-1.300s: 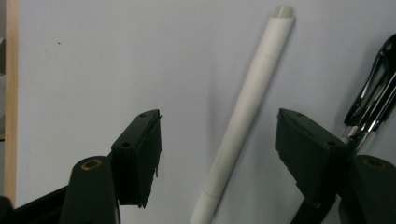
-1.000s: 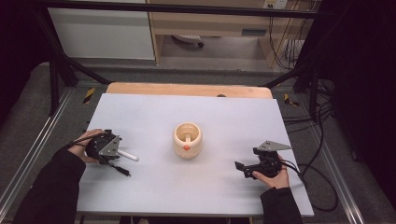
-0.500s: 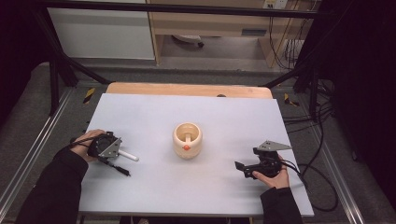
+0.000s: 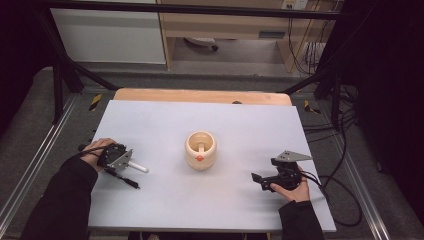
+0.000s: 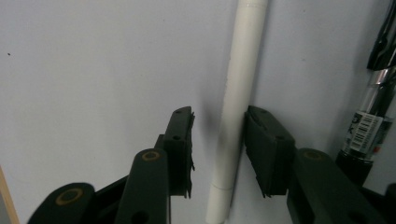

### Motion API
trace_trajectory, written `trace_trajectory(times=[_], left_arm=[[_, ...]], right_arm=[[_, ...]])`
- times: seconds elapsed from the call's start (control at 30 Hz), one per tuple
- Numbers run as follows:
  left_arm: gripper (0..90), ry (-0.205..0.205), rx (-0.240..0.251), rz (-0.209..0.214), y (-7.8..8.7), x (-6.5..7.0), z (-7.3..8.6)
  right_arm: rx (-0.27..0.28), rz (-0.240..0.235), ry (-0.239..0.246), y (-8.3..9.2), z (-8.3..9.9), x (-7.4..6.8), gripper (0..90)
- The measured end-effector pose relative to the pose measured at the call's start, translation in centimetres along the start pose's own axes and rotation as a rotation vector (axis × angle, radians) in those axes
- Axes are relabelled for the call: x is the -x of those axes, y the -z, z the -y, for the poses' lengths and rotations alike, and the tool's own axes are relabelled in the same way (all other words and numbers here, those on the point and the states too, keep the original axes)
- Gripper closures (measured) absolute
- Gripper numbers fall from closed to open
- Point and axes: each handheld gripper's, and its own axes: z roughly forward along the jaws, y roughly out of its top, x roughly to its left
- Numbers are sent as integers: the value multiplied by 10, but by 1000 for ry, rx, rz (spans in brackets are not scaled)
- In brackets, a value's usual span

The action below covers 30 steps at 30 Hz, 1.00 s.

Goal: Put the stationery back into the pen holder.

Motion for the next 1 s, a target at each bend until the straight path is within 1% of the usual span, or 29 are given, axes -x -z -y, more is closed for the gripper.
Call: trace_trajectory(times=[0.03,0.1,0.33,0.53,0.7,0.83,0.97,1.0], left_arm=[[627,-6,-1,4,0,-1,0],[647,-10,-2,14,-1,-2,-1],[739,11,6,43,-1,-2,1],[766,8,3,64,-2,-4,0],[785,10,4,61,-2,-4,0],[787,12,4,66,-2,-5,0],[787,28,7,57,0,-6,1],[788,40,16,49,1,-6,2]], right_arm=[[-1,0,-6,0,0,0,9],[3,1,-1,0,0,0,9],[3,0,-5,0,0,1,9],[0,-2,-6,0,0,1,9],[2,-1,-5,0,0,1,9],[-2,-2,-5,0,0,1,9],[2,-1,-5,0,0,1,9],[3,-1,-5,1,0,2,9]])
